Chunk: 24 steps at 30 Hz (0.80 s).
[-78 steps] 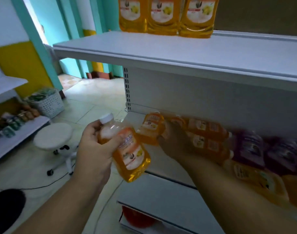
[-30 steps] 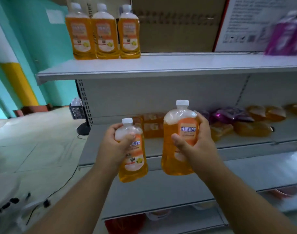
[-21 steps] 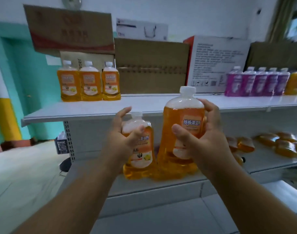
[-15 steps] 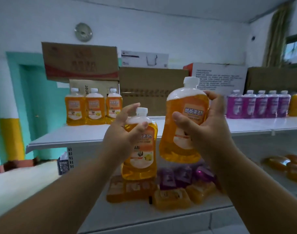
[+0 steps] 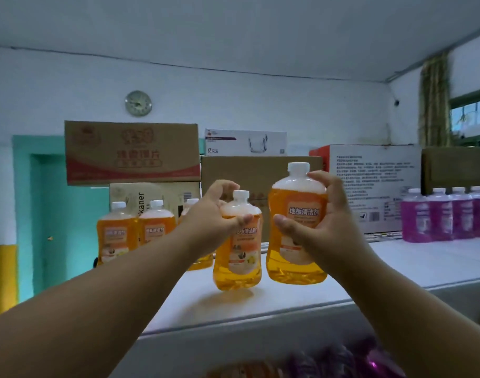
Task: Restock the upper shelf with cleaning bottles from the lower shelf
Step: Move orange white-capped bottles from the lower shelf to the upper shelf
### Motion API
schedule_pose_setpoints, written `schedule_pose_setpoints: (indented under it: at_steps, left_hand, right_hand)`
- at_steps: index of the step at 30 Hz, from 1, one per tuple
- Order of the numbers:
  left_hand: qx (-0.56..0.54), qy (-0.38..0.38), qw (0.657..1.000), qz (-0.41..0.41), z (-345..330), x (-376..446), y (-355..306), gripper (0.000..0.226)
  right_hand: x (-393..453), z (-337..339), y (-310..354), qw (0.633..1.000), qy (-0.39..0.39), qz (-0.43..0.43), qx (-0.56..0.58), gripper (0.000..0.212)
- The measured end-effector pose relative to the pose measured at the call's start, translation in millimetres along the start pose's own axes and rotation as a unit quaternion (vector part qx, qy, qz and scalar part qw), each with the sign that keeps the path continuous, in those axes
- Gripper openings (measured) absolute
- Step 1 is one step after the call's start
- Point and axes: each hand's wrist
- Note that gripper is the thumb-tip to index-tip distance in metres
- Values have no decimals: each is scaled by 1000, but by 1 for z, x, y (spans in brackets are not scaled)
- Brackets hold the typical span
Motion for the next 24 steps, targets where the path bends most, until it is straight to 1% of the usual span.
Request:
schedule_pose_setpoints:
  at_steps: [5,9,11,13,14,16,18,21,24]
  left_hand:
    - [63,16,998,0,-16,30,31,57]
    - [137,10,990,-38,-20,40,42,60]
    - [220,22,973,-69,-18,43,43,71]
    - [323,34,941,-97,-16,45,43,85]
    - [347,37,932,-95,-16,47,42,90]
    - [352,41,932,-74,-16,52,40,93]
    - [376,47,923,-67,-21,60,41,93]
    - [412,47,908,-57,-27,75,45,94]
    - [456,41,888,-42,-31,88,54,92]
  right_hand:
    - [13,-12,-39,999,-1,-35,-17,79]
    - [18,-15,-62,998,23,-49,-44,81]
    - [20,-16,-73,997,31,-53,-48,85]
    - [22,-17,-81,997,38,-55,-41,87]
    - [24,-17,-85,997,44,-55,-37,89]
    - [30,-17,-90,996,63,-51,-36,103]
    - [36,-18,-95,994,90,-42,-42,113]
    - [43,-20,-105,990,131,-32,-44,112]
    - [46,-20,-116,988,144,-39,-41,103]
Point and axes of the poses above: each hand's wrist, its own x-axis towards the middle knuckle, its own z-axis out of the back of the hand, y = z × x, and after that the axes turned 2 degrees about x, right-handed
